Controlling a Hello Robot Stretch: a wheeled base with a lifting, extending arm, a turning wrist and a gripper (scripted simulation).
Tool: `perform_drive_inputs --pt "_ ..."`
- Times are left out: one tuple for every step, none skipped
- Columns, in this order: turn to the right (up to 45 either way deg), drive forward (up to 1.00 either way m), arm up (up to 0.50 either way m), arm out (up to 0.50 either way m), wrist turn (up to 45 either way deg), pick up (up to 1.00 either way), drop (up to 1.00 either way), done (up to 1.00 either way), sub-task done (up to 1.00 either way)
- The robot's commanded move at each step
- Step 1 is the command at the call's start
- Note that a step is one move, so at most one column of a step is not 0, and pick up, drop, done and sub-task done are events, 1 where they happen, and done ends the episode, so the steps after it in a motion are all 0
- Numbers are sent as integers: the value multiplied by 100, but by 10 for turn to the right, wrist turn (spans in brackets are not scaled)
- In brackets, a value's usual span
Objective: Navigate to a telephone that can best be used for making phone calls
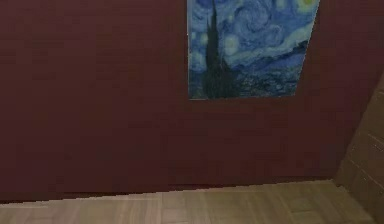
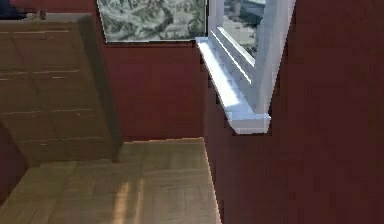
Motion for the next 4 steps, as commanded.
perform_drive_inputs --pt "0 20 0 0 0 0 0 0 0" --pt "-450 0 0 0 0 0 0 0 0" --pt "-450 0 0 0 0 0 0 0 0" --pt "0 10 0 0 0 0 0 0 0"
